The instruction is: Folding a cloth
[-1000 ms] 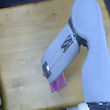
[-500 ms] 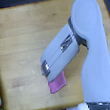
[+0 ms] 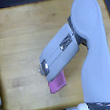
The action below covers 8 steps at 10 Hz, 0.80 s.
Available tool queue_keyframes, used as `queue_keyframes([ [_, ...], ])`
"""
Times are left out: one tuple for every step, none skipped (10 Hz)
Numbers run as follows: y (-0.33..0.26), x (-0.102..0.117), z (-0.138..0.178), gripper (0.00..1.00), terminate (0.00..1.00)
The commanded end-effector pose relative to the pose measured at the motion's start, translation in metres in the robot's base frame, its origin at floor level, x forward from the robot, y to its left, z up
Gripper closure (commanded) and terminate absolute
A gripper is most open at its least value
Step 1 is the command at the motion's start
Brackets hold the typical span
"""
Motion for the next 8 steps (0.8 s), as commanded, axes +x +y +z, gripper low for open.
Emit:
queue_keyframes([
  [-0.015, 0.065, 0.068, 0.0, 0.0],
  [-0.02, 0.075, 0.077, 0.0, 0.0],
  [-0.03, 0.092, 0.094, 0.0, 0.0],
  [-0.044, 0.114, 0.112, 0.0, 0.0],
  [-0.048, 0.118, 0.116, 0.0, 0.0],
  [-0.061, 0.136, 0.129, 0.0, 0.0],
  [-0.08, 0.157, 0.143, 0.0, 0.0],
  [-0.087, 0.164, 0.149, 0.0, 0.0],
])
